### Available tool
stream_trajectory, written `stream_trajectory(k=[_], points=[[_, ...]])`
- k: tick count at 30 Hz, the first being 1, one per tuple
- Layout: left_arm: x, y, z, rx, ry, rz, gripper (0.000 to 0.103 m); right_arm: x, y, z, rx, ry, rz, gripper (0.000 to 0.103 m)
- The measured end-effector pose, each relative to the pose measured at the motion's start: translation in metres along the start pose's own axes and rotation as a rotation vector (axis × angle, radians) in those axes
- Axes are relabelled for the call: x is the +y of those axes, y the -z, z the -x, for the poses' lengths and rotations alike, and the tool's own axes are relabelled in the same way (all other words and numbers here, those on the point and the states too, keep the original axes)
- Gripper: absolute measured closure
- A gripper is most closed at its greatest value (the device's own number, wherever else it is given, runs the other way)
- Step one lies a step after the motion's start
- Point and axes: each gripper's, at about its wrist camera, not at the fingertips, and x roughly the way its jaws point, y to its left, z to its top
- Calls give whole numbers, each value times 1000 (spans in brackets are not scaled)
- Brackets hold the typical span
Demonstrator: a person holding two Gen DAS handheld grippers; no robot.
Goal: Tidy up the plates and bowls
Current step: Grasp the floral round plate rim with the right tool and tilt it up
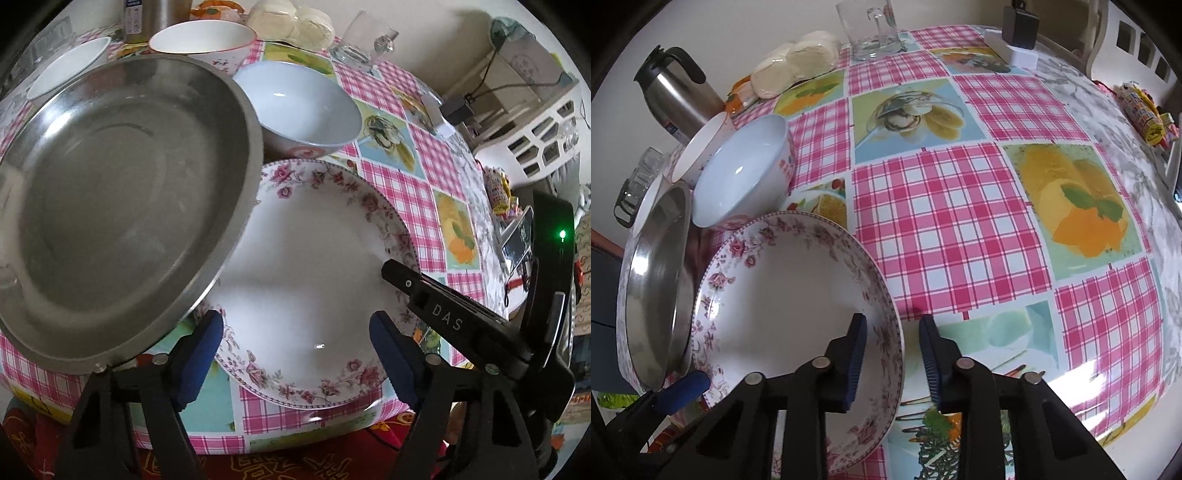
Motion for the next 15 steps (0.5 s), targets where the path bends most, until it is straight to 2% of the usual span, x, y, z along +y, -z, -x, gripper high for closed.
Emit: stream_trajectory(k=[15], points=[[5,-1,9,-31,-5,8,24,-13,-4,5,-14,-7,-47,75]])
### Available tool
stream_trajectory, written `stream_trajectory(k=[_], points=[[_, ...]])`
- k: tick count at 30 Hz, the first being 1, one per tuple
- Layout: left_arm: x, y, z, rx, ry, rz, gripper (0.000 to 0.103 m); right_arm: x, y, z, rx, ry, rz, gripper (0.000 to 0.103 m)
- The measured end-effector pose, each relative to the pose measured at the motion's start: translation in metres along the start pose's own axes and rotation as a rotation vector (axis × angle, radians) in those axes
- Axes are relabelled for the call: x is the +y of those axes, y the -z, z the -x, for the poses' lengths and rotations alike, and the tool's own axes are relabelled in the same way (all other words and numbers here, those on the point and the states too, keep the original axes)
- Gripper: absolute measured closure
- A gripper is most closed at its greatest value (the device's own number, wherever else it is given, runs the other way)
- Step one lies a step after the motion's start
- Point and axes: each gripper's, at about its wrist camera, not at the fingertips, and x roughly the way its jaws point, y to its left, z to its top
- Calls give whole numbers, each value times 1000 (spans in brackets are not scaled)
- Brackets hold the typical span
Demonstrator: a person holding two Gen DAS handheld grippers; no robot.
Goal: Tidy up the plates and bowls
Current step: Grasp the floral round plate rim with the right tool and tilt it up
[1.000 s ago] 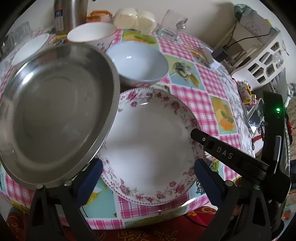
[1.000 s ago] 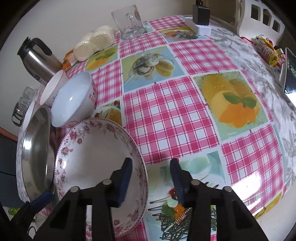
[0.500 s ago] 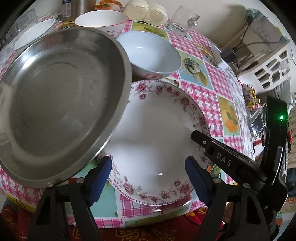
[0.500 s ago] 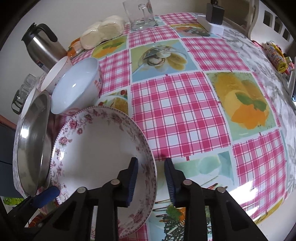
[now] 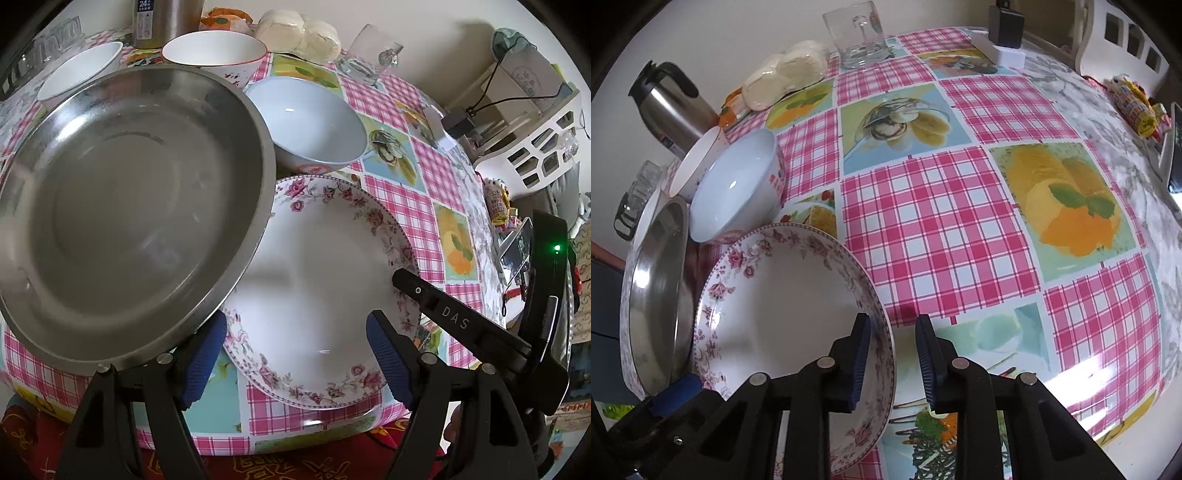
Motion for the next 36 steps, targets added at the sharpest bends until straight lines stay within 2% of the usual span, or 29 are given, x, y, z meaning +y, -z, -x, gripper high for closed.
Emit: stream_trajectory(k=[4,8,12,17,19,22,27,35,36], points=[[2,0,-3,11,-7,8,24,-4,-2,2,-10,50,0,75],[1,0,-10,27,-18,6,24,-11,-1,2,-7,52,-29,75],[-1,-1,-18,34,-41,1,40,-16,0,2,-8,44,-44,75],[-1,-3,-26,42,-65,6,48,-15,1,2,0,27,-64,75],[0,-3,-30,55,-53,13,58,-15,1,0,2,22,-74,75],[3,-1,-38,85,-42,36,64,-15,2,0,1,22,-72,75],[5,-3,-37,64,-49,38,69,-14,1,-3,1,1,-72,75],[14,-4,-35,44,-14,78,69,-21,1,-3,-26,-56,-107,76],[15,-4,-34,41,-15,80,72,-22,1,-3,-30,-63,-112,76]])
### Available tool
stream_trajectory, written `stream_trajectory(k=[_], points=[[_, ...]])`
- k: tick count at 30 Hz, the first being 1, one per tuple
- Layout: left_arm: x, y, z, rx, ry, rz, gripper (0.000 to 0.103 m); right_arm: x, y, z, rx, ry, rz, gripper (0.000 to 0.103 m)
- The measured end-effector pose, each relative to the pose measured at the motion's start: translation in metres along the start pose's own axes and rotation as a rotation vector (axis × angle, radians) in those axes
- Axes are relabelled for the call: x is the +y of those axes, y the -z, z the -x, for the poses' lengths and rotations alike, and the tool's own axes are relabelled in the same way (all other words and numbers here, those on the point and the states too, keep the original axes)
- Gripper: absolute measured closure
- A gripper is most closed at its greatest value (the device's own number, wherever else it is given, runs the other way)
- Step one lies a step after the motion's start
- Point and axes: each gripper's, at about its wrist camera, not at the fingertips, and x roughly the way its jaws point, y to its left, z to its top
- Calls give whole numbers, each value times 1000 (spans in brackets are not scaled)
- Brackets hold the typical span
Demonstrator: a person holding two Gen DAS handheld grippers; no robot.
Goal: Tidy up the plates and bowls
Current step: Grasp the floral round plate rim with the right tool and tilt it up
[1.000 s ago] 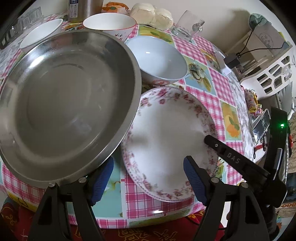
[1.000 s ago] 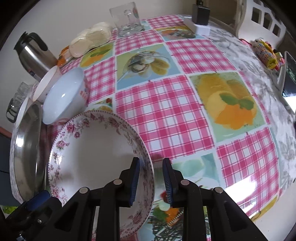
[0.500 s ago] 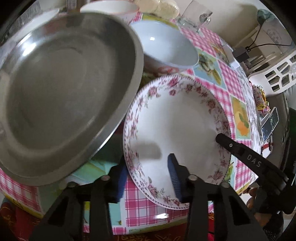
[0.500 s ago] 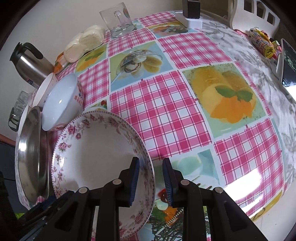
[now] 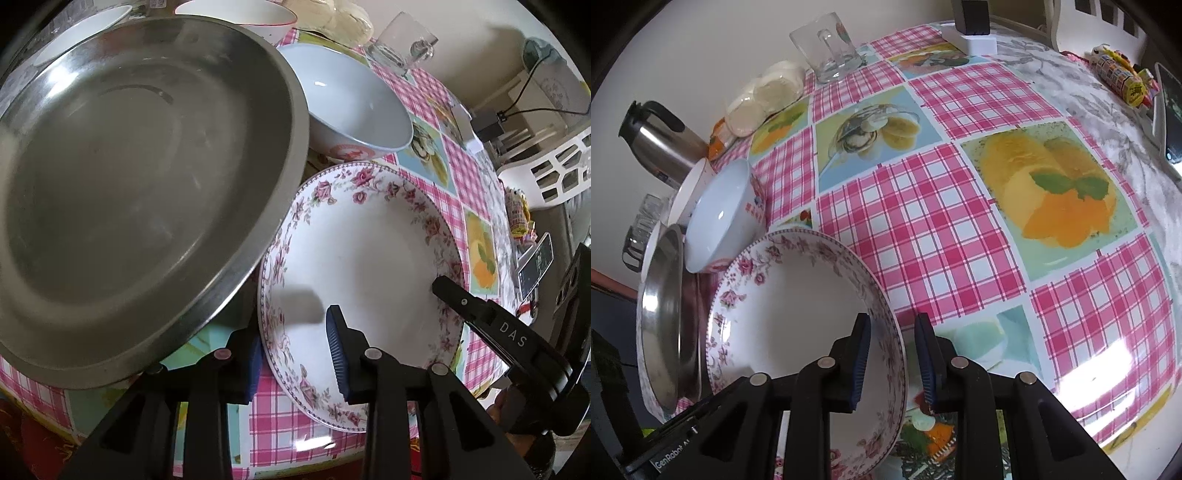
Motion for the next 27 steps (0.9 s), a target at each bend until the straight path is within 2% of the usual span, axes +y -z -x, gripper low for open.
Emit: stream_trajectory(k=[2,4,12,17,20,27], points=[[3,0,1,-7,-19,2,80,-1,0,1,0,-17,-1,84],[5,0,2,-11,-23,-1,83,0,1,2,1,-16,8,84],[-4,0,2,-13,-19,-60,83,-4,-2,12,-40,35,14,89],[-16,-6,1,-35,-12,-88,83,-17,-1,18,-45,10,-17,90],[-23,-5,3,-47,-8,-109,83,-20,-1,29,-78,-25,-29,90],[-30,-5,7,-63,9,-132,83,-19,0,49,-122,-9,-8,89]])
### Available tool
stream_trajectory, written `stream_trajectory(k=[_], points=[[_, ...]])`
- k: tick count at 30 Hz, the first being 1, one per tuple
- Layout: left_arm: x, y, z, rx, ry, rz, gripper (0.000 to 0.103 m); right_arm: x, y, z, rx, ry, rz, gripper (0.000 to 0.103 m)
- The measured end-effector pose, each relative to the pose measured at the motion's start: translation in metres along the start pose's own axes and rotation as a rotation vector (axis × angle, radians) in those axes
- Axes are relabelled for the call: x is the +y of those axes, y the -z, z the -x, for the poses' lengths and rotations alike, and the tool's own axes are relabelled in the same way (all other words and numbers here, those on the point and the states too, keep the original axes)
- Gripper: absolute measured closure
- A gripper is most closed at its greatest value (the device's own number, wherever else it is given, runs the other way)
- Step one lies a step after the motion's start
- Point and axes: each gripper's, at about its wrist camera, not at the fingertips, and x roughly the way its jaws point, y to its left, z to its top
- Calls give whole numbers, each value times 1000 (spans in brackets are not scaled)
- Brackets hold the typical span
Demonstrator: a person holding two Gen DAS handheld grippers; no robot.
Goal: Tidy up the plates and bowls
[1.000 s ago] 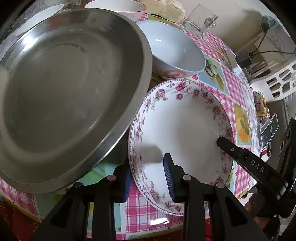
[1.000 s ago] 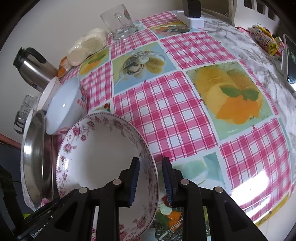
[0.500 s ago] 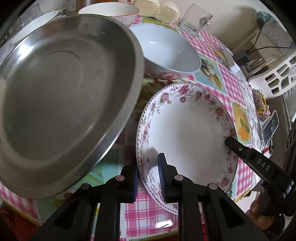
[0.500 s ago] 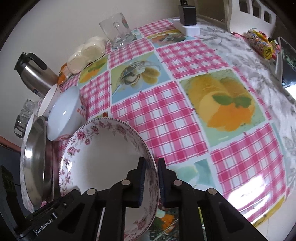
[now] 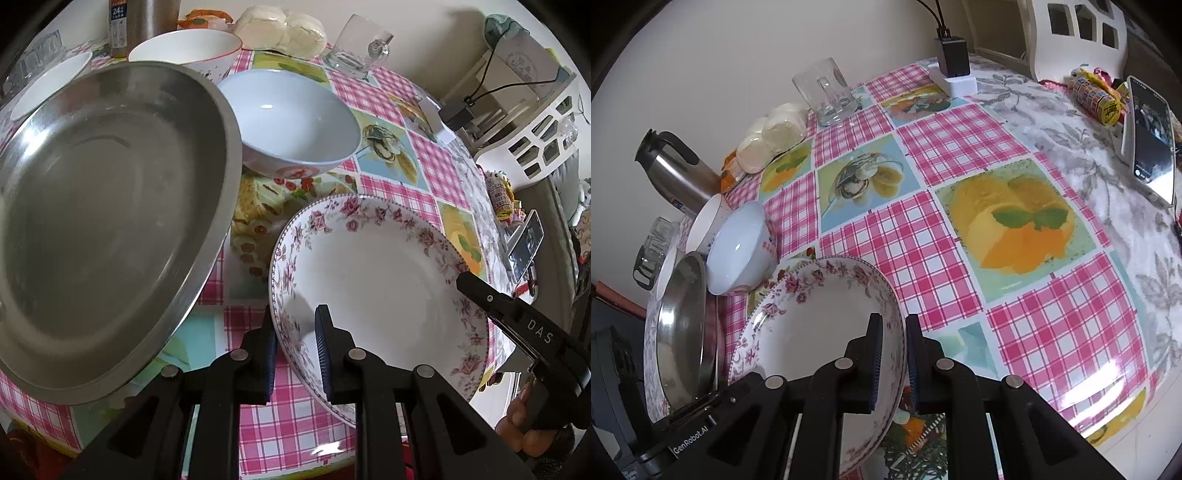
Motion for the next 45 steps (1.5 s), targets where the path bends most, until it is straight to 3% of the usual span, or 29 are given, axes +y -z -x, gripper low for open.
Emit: stream_trajectory(k=[16,29,45], points=[[-15,-7,28,-111,35,-72,83,12,-6,36,-135,-19,10,89],[-4,-16,55,-195,82,-52,83,41,-7,63,-229,4,82,89],[39,-29,78,-234,115,52,83,78,-3,59,-231,-44,124,90]])
